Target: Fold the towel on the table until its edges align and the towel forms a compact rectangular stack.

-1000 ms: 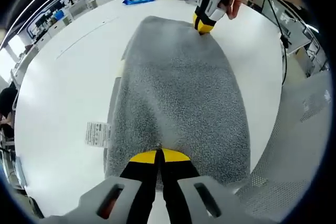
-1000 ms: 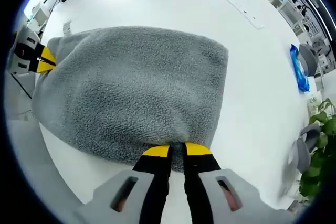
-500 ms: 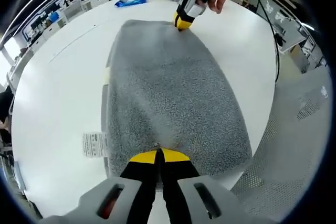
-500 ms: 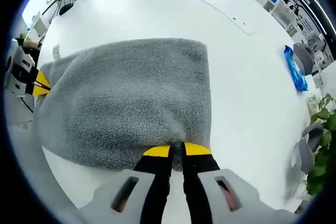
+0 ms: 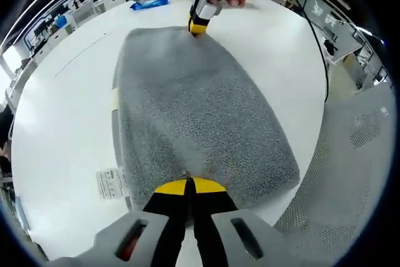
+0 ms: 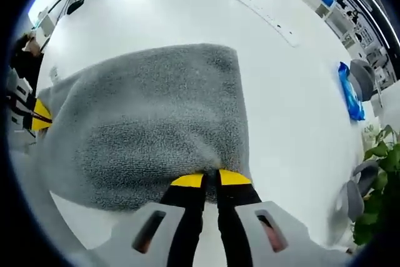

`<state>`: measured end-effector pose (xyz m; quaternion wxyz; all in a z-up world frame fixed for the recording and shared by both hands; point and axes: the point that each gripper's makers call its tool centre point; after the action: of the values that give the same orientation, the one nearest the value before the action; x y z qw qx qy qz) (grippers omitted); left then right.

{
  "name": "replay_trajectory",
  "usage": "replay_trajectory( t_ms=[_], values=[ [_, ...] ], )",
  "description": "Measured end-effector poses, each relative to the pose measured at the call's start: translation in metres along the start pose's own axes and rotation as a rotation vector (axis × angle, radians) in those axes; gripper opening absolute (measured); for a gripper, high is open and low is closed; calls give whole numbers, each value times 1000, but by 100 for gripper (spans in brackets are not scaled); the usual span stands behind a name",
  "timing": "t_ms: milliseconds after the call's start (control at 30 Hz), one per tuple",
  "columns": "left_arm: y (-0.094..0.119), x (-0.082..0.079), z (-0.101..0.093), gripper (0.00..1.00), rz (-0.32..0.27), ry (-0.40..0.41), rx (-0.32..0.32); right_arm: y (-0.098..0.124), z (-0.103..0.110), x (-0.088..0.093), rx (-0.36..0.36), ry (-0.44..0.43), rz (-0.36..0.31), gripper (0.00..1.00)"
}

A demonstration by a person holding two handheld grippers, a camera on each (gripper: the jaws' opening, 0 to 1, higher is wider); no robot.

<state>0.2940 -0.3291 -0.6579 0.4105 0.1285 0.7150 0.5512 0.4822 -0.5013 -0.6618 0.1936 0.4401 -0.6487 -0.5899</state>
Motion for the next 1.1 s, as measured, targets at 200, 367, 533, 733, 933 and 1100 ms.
replay_trajectory(
  t_ms=[200,367,533,733,933,1100],
  values=[
    [-3,-6,-4,2,-6,-9,14,-2,-7,-6,14,4,1,4],
    [-6,-11,-7,2,-7,-14,8,-3,-9,-9,18,23,7,4],
    [-10,-18,-7,2,3,6,-7,-3,-13,-12,16,29,5,4],
    [-15,-26,-8,2,24,-46,-3,-4,-19,-18,12,29,-10,4],
    [-19,-35,-8,2,-14,-17,25,-7,-27,-26,27,52,-14,4],
    [-22,-43,-11,1,-38,-19,23,-11,-33,-31,43,69,-16,3]
  ],
)
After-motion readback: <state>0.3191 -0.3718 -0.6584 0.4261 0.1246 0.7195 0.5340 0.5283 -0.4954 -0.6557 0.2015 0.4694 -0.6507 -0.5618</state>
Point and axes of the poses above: the point that each gripper's makers call its tool centre point, and the gripper's own axes: y roughly backward along the fingers, z roughly to its left, x roughly out of its underside, and after that the axes turned 5 degrees about x, right-handed
